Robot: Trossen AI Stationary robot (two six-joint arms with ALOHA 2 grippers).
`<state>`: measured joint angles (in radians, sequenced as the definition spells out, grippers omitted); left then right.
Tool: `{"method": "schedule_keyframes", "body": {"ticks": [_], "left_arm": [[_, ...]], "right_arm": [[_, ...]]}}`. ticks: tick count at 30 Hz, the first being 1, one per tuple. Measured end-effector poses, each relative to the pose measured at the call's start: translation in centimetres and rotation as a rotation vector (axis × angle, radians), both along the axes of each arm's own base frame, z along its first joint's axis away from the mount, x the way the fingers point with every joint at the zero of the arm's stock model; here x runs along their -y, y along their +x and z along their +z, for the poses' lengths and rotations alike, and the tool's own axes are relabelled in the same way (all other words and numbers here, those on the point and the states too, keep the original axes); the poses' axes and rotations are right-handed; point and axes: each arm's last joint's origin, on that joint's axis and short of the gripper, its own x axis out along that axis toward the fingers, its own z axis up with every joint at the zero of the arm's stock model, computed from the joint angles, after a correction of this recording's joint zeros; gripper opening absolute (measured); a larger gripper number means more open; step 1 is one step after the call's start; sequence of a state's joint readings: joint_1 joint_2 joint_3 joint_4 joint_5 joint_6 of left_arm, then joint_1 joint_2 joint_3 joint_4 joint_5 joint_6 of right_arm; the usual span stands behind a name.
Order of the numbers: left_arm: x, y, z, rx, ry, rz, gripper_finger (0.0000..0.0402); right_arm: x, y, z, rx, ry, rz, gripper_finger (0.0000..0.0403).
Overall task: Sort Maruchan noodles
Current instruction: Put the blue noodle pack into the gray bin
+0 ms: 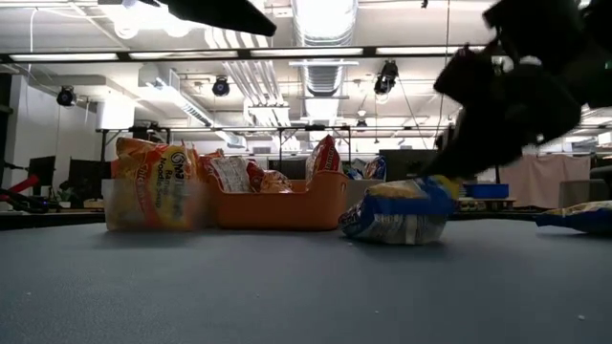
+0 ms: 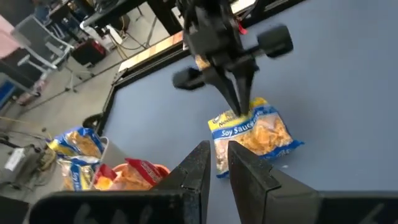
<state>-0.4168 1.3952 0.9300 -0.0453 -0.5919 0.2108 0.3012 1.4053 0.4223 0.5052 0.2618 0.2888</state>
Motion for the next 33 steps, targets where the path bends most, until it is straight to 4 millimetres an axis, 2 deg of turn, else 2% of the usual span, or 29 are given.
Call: {"method": "schedule_keyframes", "body": {"ticks": [4, 9, 12, 16, 22, 27, 29, 33], "left_arm": [[0.1, 0.1, -0.3, 0.003, -0.038, 0.019, 0.0039], [0.2, 0.5, -1.1, -0.013, -0.051, 0.030, 0.0039], [0.5, 1.1, -1.7, -0.005, -0.057, 0.030, 0.0039], [0.9, 2.0, -2.8, 0.001, -0.063, 0.024, 0.0039], [0.9, 4.0, -4.8, 0.026, -0.067, 0.045, 0.0039], [0.6, 5.8, -6.8, 0.044, -0.056, 0.059, 0.0039], [0.2, 6.3, -7.7, 0.036, -0.049, 0.071, 0.0039], [-0.2, 7.1, -9.1, 0.037, -0.053, 0.087, 0.0039]], "right_arm": [[-0.4, 0.3, -2.2, -0.082, 0.042, 0.068, 0.0033], [-0.6, 1.0, -2.4, -0.083, 0.061, 0.059, 0.0033], [-0.7, 1.2, -1.5, -0.057, 0.069, 0.062, 0.0033], [-0.7, 1.3, 1.0, -0.030, 0.146, 0.033, 0.0033], [-0.2, -0.7, 4.3, -0.241, 0.384, -0.158, 0.0033], [0.1, -2.5, 5.5, -0.319, 0.531, -0.298, 0.0033], [0.2, -2.7, 6.1, -0.290, 0.593, -0.317, 0.0033], [0.5, -3.5, 5.8, -0.307, 0.629, -0.359, 0.0035]]}}
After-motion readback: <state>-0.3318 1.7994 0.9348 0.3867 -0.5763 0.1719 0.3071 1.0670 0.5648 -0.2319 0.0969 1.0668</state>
